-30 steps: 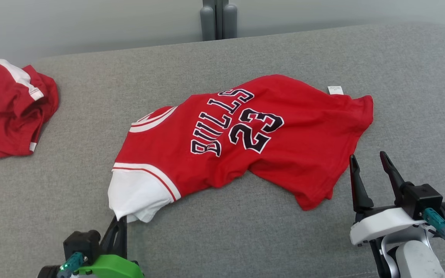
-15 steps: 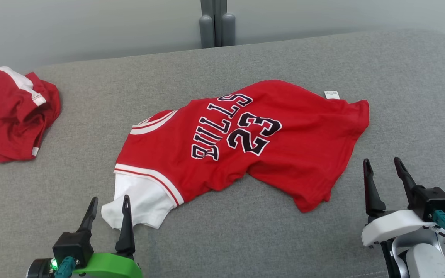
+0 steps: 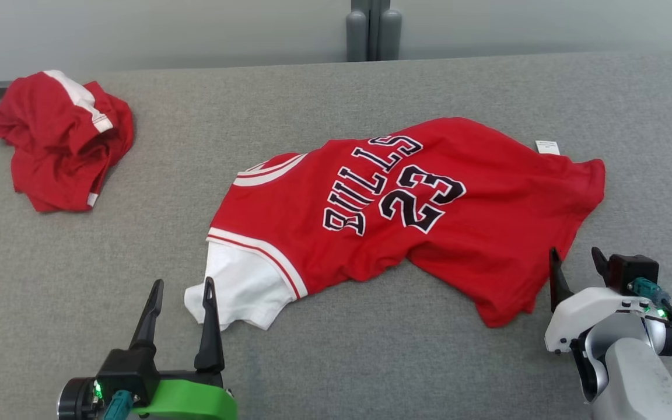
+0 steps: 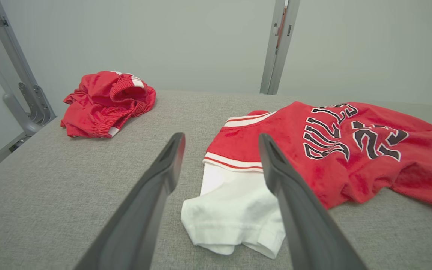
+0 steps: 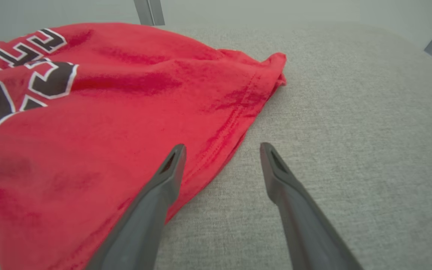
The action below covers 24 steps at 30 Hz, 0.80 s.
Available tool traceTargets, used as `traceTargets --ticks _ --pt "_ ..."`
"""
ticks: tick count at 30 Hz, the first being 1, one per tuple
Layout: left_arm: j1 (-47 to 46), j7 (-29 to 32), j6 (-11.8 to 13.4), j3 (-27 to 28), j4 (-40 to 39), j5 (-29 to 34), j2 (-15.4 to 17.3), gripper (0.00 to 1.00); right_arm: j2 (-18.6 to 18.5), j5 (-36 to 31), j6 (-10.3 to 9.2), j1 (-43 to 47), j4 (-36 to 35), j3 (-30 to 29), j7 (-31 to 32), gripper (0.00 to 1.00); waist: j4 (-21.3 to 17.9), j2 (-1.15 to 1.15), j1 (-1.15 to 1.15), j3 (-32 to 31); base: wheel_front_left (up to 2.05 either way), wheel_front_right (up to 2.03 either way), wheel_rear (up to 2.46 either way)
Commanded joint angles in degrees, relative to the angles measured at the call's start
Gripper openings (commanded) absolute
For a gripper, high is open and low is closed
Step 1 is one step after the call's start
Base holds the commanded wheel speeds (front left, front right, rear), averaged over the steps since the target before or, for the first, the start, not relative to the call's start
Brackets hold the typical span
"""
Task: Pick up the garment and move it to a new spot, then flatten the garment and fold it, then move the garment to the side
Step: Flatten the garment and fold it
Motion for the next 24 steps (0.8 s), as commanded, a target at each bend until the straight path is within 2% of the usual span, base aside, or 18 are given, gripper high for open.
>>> traceTargets --ticks 1,8,9,10,11,12,13,18,24 --pt "-1.30 -0.50 0.15 -0.02 0.33 0.16 -0.03 1.00 -0.19 -0.75 -0.04 -1.19 1.86 -1.01 1.32 1.00 2.23 0.00 0.00 1.33 0.00 0.00 0.00" --pt "-1.56 -1.19 0.47 -0.31 1.65 -0.45 -0.21 1.00 -0.15 0.72 -0.03 -3.83 8.15 -1.93 5.47 0.98 4.11 0.00 0.00 1.25 0.00 0.00 0.00" --pt "-1.61 -1.31 0.45 -0.29 1.85 -0.50 -0.21 1.00 -0.06 1.09 -0.03 -4.03 8.62 -1.80 5.06 0.63 4.16 0.00 0.00 1.13 0.00 0.00 0.00" --pt "-1.64 -1.40 0.50 -0.26 2.00 -0.54 -0.19 1.00 -0.05 1.28 -0.03 -4.24 8.80 -1.73 4.64 0.47 4.15 0.00 0.00 1.05 0.00 0.00 0.00" --pt "-1.67 -1.42 0.58 -0.21 2.13 -0.65 -0.15 1.00 -0.06 1.61 -0.03 -4.60 8.94 -1.48 4.07 0.22 4.12 0.00 0.00 0.95 0.00 0.00 0.00" --pt "-1.67 -1.52 0.62 -0.15 2.22 -0.73 -0.09 1.00 -0.09 1.93 -0.03 -4.96 8.86 -1.20 3.38 0.06 4.07 0.00 0.00 0.87 0.00 0.00 0.00" --pt "-1.69 -1.65 0.63 -0.07 2.29 -0.74 0.02 1.00 -0.13 2.17 -0.03 -5.40 8.58 -0.89 2.33 0.00 3.97 0.00 0.00 0.79 0.00 0.00 0.00" --pt "-1.56 -1.75 0.78 0.05 2.27 -0.78 0.46 1.00 -0.21 3.71 -0.04 -6.68 5.83 0.09 -1.21 0.00 3.33 0.00 0.00 0.29 0.00 0.00 0.00" --pt "-0.82 -1.85 1.13 -0.18 1.68 -0.87 0.75 1.00 -0.20 6.02 -0.04 -4.74 -5.77 0.63 -3.18 0.00 2.96 0.00 0.00 0.06 0.00 0.00 0.00"
